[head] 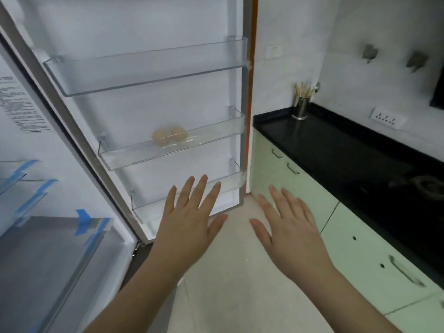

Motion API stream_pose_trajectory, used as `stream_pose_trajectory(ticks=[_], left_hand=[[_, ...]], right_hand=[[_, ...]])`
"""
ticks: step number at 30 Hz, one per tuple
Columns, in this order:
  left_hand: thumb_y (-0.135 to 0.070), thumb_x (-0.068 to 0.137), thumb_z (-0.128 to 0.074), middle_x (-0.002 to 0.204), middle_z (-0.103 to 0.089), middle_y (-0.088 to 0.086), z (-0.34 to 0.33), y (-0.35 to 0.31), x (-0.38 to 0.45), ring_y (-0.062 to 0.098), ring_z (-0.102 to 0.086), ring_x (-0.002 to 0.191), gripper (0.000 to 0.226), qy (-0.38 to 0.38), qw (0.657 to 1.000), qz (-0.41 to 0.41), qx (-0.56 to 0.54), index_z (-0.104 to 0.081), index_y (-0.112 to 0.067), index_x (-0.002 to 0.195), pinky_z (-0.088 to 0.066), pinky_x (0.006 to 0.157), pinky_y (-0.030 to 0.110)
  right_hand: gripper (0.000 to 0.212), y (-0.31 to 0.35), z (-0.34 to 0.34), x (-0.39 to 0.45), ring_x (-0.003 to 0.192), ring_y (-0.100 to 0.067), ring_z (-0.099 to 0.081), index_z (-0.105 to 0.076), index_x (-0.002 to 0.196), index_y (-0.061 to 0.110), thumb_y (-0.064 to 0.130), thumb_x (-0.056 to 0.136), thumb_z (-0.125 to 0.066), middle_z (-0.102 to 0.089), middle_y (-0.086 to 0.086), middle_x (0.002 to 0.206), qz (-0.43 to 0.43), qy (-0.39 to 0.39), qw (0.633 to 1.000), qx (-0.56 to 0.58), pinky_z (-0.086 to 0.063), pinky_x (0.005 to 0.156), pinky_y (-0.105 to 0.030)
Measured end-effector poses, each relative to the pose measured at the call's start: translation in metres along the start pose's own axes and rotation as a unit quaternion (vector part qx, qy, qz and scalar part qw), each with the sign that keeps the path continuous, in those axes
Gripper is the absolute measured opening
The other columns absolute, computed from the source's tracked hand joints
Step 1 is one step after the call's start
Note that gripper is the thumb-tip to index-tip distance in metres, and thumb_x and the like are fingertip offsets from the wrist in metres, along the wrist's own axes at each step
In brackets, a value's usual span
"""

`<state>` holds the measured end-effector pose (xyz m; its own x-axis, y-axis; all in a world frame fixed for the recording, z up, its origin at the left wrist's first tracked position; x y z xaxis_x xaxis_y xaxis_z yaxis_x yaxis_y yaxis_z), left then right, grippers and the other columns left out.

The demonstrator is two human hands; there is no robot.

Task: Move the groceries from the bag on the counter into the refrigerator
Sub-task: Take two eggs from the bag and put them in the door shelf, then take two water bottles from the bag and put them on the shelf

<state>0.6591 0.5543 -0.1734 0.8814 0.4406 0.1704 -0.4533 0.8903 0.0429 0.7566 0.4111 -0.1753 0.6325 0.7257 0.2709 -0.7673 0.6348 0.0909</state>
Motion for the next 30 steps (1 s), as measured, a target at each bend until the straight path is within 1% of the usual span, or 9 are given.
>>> stream_pose_trajectory(ticks=[3, 5, 7, 10, 16, 20, 23, 27, 30], left_hand=[[-0.066, 0.095, -0.003, 0.156, -0.032, 0.005, 0.009, -0.057, 0.007, 0.03, -0.027, 0.144, 0.071, 0.012, 0.999, -0.04, -0.013, -0.033, -0.03, 0.149, -0.023, 0.113, 0.061], [-0.07, 0.085, 0.013, 0.162, -0.01, -0.001, 0.012, -0.103, 0.008, 0.026, -0.006, 0.149, 0.079, 0.017, 0.997, -0.071, -0.012, -0.013, -0.038, 0.153, -0.008, 0.118, 0.057], [-0.07, 0.078, 0.018, 0.163, 0.003, -0.005, 0.008, -0.152, 0.003, 0.023, 0.005, 0.15, 0.08, 0.03, 0.994, -0.102, -0.012, 0.002, -0.042, 0.152, 0.004, 0.119, 0.052], [-0.066, 0.084, 0.013, 0.163, -0.011, -0.004, 0.01, -0.225, -0.012, 0.023, -0.006, 0.15, 0.076, 0.038, 0.986, -0.159, -0.025, -0.007, -0.04, 0.152, 0.002, 0.118, 0.049], [-0.062, 0.082, 0.016, 0.164, 0.0, -0.006, 0.013, -0.332, -0.023, 0.021, 0.004, 0.15, 0.074, 0.041, 0.969, -0.244, -0.021, 0.005, -0.04, 0.152, 0.0, 0.12, 0.047], [-0.062, 0.089, 0.003, 0.164, 0.002, -0.007, 0.01, -0.393, -0.035, 0.019, 0.005, 0.15, 0.066, 0.044, 0.954, -0.294, -0.044, 0.003, -0.041, 0.152, 0.005, 0.117, 0.043], [-0.063, 0.088, 0.004, 0.164, 0.001, -0.006, 0.013, -0.428, -0.028, 0.019, 0.005, 0.15, 0.069, 0.033, 0.943, -0.325, -0.059, 0.002, -0.04, 0.152, 0.002, 0.118, 0.044], [-0.059, 0.095, -0.012, 0.158, -0.03, 0.003, 0.023, -0.473, -0.013, 0.025, -0.023, 0.146, 0.065, -0.013, 0.921, -0.385, -0.053, -0.026, -0.031, 0.151, -0.018, 0.116, 0.05], [-0.058, 0.096, -0.019, 0.153, -0.04, 0.005, 0.022, -0.51, -0.005, 0.028, -0.034, 0.142, 0.063, -0.027, 0.902, -0.424, -0.073, -0.035, -0.027, 0.148, -0.027, 0.112, 0.053]], right_hand=[[0.063, -0.046, 0.009, -0.03, 0.133, -0.033, -0.048, -0.054, 0.137, 0.018, 0.055, 0.097, -0.023, -0.052, -0.011, 0.144, -0.055, 0.005, 0.998, -0.02, -0.034, 0.11, -0.049], [0.064, -0.08, 0.017, -0.054, 0.132, -0.033, -0.049, -0.056, 0.136, 0.018, 0.057, 0.097, -0.024, -0.053, -0.011, 0.143, -0.085, 0.006, 0.996, -0.029, -0.037, 0.108, -0.051], [0.065, -0.116, 0.024, -0.082, 0.132, -0.033, -0.048, -0.055, 0.137, 0.018, 0.059, 0.096, -0.024, -0.053, -0.011, 0.143, -0.111, 0.006, 0.993, -0.04, -0.038, 0.108, -0.051], [0.065, -0.168, 0.035, -0.129, 0.133, -0.032, -0.047, -0.056, 0.136, 0.019, 0.059, 0.096, -0.024, -0.053, -0.01, 0.143, -0.157, 0.01, 0.986, -0.045, -0.036, 0.109, -0.05], [0.068, -0.251, 0.055, -0.213, 0.136, -0.032, -0.044, -0.053, 0.139, 0.018, 0.058, 0.097, -0.017, -0.049, -0.011, 0.146, -0.247, 0.017, 0.967, -0.05, -0.035, 0.111, -0.051], [0.067, -0.286, 0.071, -0.256, 0.134, -0.032, -0.046, -0.049, 0.142, 0.018, 0.058, 0.097, -0.018, -0.05, -0.011, 0.145, -0.294, 0.012, 0.954, -0.057, -0.036, 0.11, -0.049], [0.067, -0.312, 0.084, -0.281, 0.133, -0.032, -0.047, -0.048, 0.142, 0.019, 0.058, 0.097, -0.018, -0.052, -0.011, 0.144, -0.336, 0.003, 0.94, -0.064, -0.038, 0.11, -0.05], [0.068, -0.346, 0.097, -0.311, 0.135, -0.031, -0.045, -0.047, 0.143, 0.019, 0.059, 0.097, -0.018, -0.05, -0.01, 0.145, -0.39, 0.005, 0.917, -0.086, -0.037, 0.11, -0.05], [0.067, -0.368, 0.108, -0.331, 0.135, -0.031, -0.045, -0.046, 0.143, 0.019, 0.059, 0.096, -0.02, -0.05, -0.009, 0.146, -0.432, 0.002, 0.896, -0.106, -0.037, 0.11, -0.05]])
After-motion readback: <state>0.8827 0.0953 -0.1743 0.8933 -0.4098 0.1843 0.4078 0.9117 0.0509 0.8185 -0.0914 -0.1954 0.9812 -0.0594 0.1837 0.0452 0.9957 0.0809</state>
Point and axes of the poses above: each hand's wrist, its own x-axis towards the middle knuckle, its own z-axis out of the back of the hand, y = z × x, the point moved 10 cm from there along x, towards the middle knuckle
